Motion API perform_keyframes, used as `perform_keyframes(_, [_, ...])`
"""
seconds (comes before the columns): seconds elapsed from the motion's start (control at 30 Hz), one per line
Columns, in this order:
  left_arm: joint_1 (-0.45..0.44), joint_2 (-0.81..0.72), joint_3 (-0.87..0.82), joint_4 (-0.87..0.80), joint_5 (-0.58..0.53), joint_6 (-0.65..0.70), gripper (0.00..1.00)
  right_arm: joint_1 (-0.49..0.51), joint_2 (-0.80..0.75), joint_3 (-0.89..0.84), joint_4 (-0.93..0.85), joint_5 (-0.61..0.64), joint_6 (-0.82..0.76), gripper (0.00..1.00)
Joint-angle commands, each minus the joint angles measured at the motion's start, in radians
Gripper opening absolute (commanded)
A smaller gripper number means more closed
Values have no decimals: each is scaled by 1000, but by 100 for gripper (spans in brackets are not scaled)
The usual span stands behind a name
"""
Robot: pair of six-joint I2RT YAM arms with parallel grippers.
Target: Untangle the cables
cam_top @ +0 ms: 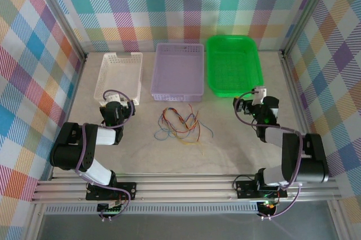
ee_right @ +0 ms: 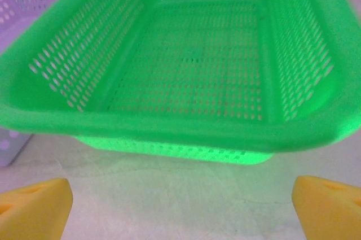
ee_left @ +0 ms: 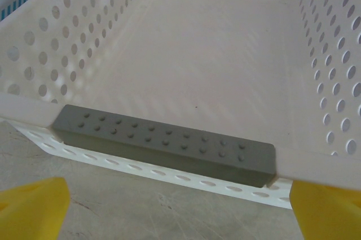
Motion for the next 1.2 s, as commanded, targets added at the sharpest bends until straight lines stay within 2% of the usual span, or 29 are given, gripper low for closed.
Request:
perform_keyframes(0.0, [-5,-1,3,33,8,7,100,10,-116,12,-108,9,6,100])
perform_keyframes(0.17, [-6,-1,1,34,8,7,100,47,-257,32,-264,-37,76,100])
perform_keyframes(0.27, [-5,-4,-2,40,8,6,100,48,-327,60,-321,-133,284,100])
perform_keyframes(0.33, [-5,-22,-10,35,-20,-6,100,50,-341,107,-395,-244,431,100])
perform_keyframes(0.4, [2,-43,-30,60,-7,-9,100,49,-325,146,-438,-297,538,100])
perform_keyframes(0.53, [-16,-77,-58,83,-11,10,100,55,-308,160,-408,-460,601,100])
perform_keyframes(0.57, [-29,-119,-44,13,-61,7,100,59,-305,158,-407,-476,601,100])
perform_keyframes(0.67, [-28,-195,-5,-103,-56,11,100,66,-280,193,-492,-509,572,100])
perform_keyframes(0.77, [-38,-282,-12,-189,-67,-21,100,68,-270,206,-496,-555,588,100])
perform_keyframes(0.83, [-54,-355,-25,-237,-114,-67,100,68,-292,163,-412,-526,651,100])
perform_keyframes(0.9, [-62,-443,-31,-299,-102,-93,100,68,-341,94,-316,-447,764,100])
perform_keyframes(0.93, [-66,-482,-30,-337,-104,-106,100,68,-367,70,-327,-407,824,100])
perform_keyframes(1.0, [-78,-571,-30,-403,-128,-149,100,66,-434,72,-487,-317,886,100])
perform_keyframes(1.07, [-80,-664,-24,-471,-116,-233,100,66,-442,91,-502,-366,763,100])
perform_keyframes(1.13, [-82,-760,-12,-554,-66,-266,100,79,-423,153,-634,-349,673,100])
perform_keyframes(1.17, [-86,-801,8,-615,-80,-309,100,90,-411,178,-679,-351,637,100])
